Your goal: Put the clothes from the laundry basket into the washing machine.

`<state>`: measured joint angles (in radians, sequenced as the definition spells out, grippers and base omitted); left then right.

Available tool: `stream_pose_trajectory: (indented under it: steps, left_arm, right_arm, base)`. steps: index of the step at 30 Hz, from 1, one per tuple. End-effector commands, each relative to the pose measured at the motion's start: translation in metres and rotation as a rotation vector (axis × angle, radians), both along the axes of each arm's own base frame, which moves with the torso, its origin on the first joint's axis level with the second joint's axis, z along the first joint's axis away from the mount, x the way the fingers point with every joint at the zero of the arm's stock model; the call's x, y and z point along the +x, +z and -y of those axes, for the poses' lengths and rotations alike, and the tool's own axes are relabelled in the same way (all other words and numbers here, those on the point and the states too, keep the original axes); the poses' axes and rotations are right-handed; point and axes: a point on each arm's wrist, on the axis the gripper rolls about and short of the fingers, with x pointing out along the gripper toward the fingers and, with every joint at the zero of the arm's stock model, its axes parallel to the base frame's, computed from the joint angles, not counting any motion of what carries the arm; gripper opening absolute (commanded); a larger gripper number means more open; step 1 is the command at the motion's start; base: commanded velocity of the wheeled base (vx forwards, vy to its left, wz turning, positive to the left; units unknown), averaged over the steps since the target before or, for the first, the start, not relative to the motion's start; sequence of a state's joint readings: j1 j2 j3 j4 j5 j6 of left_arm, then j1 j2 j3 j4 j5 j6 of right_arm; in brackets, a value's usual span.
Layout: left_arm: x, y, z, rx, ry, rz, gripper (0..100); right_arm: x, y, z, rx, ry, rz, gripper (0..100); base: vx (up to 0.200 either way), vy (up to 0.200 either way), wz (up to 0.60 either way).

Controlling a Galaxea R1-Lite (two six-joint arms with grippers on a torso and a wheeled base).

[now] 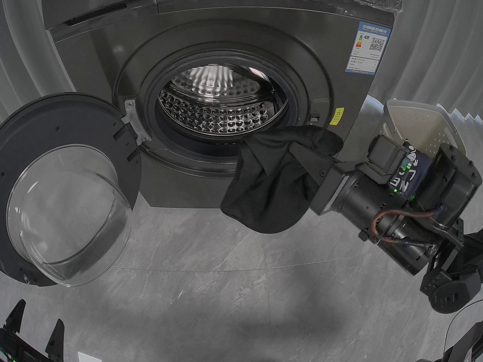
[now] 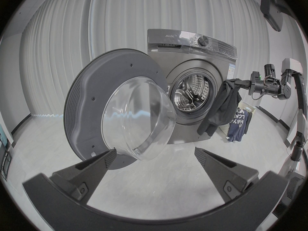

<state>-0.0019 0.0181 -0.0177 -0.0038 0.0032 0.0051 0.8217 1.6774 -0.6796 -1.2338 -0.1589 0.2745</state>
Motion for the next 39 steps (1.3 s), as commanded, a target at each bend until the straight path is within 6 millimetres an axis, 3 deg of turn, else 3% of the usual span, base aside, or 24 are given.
stream_pose_trajectory:
  steps: [1, 3, 5, 8, 9, 11, 12, 14, 17, 21, 29, 39]
  left_arm:
    - [-0.002, 0.005, 0.0, -0.014, -0.005, 0.061, 100]
    - [-0.011, 0.039, 0.001, -0.032, -0.05, 0.178, 100]
    - [-0.009, 0.059, 0.002, -0.075, -0.128, 0.172, 100]
    - [0.0, 0.061, 0.004, -0.106, -0.21, 0.098, 100]
    - [0.014, 0.059, 0.006, -0.122, -0.278, -0.004, 100]
    - [0.02, 0.06, 0.006, -0.127, -0.308, -0.043, 100]
    - [0.034, 0.065, 0.008, -0.124, -0.385, -0.097, 100]
    - [0.043, 0.069, 0.01, -0.127, -0.428, -0.119, 100]
    - [0.077, 0.077, 0.012, -0.085, -0.476, -0.163, 100]
    - [0.094, 0.08, 0.018, -0.068, -0.549, -0.174, 100]
    - [0.139, 0.086, 0.045, -0.077, -0.672, -0.324, 100]
    - [0.2, 0.09, 0.09, -0.078, -0.708, -0.295, 100]
  right_arm:
    - [0.01, -0.011, -0.022, 0.005, 0.023, -0.004, 0]
    - [0.013, -0.008, -0.027, 0.028, 0.028, 0.017, 0]
    - [0.014, -0.006, -0.029, 0.038, 0.029, 0.026, 0]
    - [0.015, -0.003, -0.031, 0.049, 0.031, 0.035, 0]
    - [0.015, -0.002, -0.033, 0.052, 0.032, 0.038, 0]
    - [0.015, -0.001, -0.033, 0.055, 0.032, 0.04, 0]
    - [0.016, 0.0, -0.032, 0.057, 0.029, 0.042, 0]
    - [0.017, 0.001, -0.032, 0.058, 0.028, 0.043, 0]
    - [0.019, 0.002, -0.032, 0.062, 0.026, 0.048, 0]
    - [0.022, 0.007, -0.036, 0.075, 0.026, 0.06, 0]
    - [0.035, 0.015, -0.049, 0.085, 0.02, 0.068, 0]
    - [0.033, 0.017, -0.046, 0.107, -0.006, 0.047, 0]
  base:
    - [0.0, 0.0, 0.0]
    - [0.0, 0.0, 0.0]
    - [0.0, 0.0, 0.0]
    - [0.0, 0.0, 0.0]
    - [0.0, 0.0, 0.0]
    - [0.0, 0.0, 0.0]
    - [0.0, 0.0, 0.0]
    - [0.0, 0.0, 0.0]
    - [0.0, 0.0, 0.0]
    - [0.0, 0.0, 0.0]
    - [0.0, 0.0, 0.0]
    - [0.0, 0.0, 0.0]
